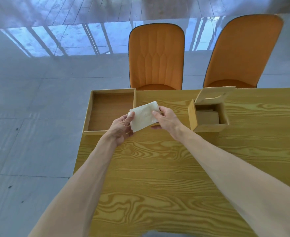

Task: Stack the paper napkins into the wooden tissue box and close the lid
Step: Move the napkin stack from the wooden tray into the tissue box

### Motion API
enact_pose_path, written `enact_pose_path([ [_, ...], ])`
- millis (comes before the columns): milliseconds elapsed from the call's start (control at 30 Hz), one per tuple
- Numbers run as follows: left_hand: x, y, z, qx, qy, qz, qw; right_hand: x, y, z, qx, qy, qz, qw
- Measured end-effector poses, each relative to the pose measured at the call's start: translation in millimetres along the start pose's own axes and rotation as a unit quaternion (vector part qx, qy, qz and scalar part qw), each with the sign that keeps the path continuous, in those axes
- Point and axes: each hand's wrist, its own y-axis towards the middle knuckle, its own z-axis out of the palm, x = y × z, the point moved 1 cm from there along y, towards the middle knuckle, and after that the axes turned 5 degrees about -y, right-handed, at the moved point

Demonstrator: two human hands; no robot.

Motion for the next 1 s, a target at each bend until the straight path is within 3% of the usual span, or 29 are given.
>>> enact_pose_path([
  [233, 25, -17, 71, 0.051, 0.000, -0.008, 0.999, -17, -34, -60, 0.012, -0.037, 0.033, 0.999],
  [567, 46, -14, 156, 0.073, 0.096, 0.009, 0.993, -56, -49, -142, -0.073, -0.095, 0.055, 0.991],
  [867, 50, 2, 226, -0.042, 0.238, 0.070, 0.968, -57, -46, -216, -0.144, -0.162, 0.076, 0.973],
  [1000, 47, 10, 240, -0.094, 0.372, 0.140, 0.913, -52, -36, -225, -0.195, -0.225, 0.076, 0.952],
])
